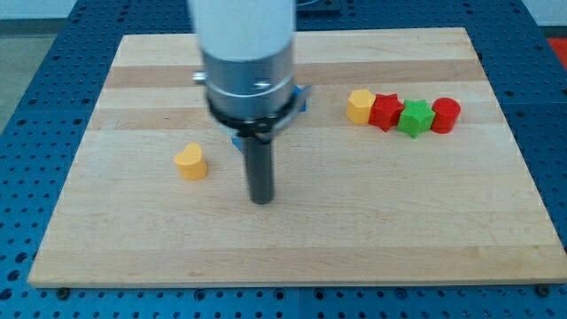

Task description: Nudge the yellow heart parallel to the blue cube

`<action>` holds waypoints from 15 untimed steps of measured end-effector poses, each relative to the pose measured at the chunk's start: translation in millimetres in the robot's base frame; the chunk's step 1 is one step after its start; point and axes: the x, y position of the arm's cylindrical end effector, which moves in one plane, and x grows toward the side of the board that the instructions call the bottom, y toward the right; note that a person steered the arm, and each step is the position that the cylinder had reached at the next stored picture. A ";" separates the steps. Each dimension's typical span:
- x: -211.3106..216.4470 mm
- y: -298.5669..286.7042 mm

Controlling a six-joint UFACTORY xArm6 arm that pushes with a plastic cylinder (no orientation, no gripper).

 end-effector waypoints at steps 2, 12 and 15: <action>-0.1 -109.8; -71.1 -85.0; -42.7 -79.4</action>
